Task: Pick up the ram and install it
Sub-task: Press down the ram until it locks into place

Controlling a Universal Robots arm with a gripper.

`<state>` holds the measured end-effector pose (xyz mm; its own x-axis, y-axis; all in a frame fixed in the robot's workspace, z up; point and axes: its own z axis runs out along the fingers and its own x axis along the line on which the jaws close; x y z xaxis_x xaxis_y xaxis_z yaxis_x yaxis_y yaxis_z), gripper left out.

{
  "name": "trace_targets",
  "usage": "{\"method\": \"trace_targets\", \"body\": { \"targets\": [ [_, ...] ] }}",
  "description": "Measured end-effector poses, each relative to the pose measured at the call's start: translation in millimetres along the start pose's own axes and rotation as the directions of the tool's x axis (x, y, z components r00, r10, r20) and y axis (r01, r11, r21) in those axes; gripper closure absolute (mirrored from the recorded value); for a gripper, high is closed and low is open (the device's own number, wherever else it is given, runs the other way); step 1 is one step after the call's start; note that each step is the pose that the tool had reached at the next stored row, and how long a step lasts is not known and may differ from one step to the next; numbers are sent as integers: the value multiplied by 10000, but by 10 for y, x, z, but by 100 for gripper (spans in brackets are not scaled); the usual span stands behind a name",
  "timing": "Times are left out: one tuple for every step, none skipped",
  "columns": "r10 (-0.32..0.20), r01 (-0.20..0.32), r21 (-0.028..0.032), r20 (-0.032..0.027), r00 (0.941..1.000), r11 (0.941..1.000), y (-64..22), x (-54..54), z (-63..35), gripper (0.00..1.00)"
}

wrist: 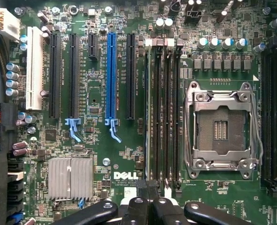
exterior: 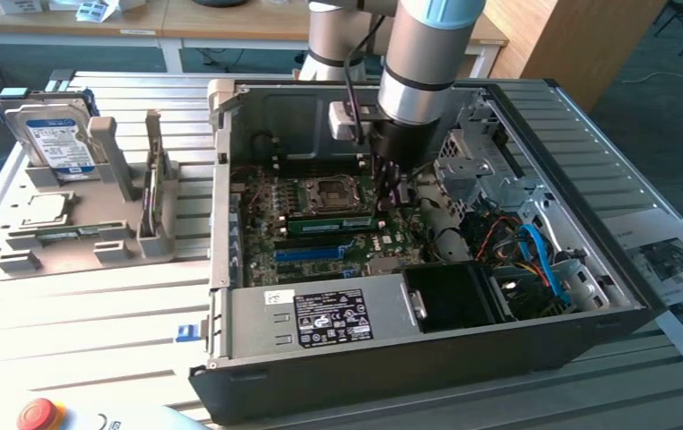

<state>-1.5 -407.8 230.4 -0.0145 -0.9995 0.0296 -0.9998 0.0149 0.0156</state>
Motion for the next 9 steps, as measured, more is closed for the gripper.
{"method": "trace_targets", "body": {
  "targets": [
    [0,0,1,-1,10000,10000,0,0,4,90],
    [0,0,0,-4,10000,10000,0,1,5,90],
    [0,0,0,-3,10000,10000,0,0,5,90],
    [0,0,0,-3,10000,10000,0,0,5,90],
    [0,0,1,-2,10000,10000,0,0,6,90],
    [0,0,1,-1,10000,10000,0,0,6,90],
    [0,0,1,0,10000,10000,0,0,7,90],
    [0,0,1,-1,10000,10000,0,0,6,90],
    [0,0,1,-1,10000,10000,0,0,6,90]
  ]
}}
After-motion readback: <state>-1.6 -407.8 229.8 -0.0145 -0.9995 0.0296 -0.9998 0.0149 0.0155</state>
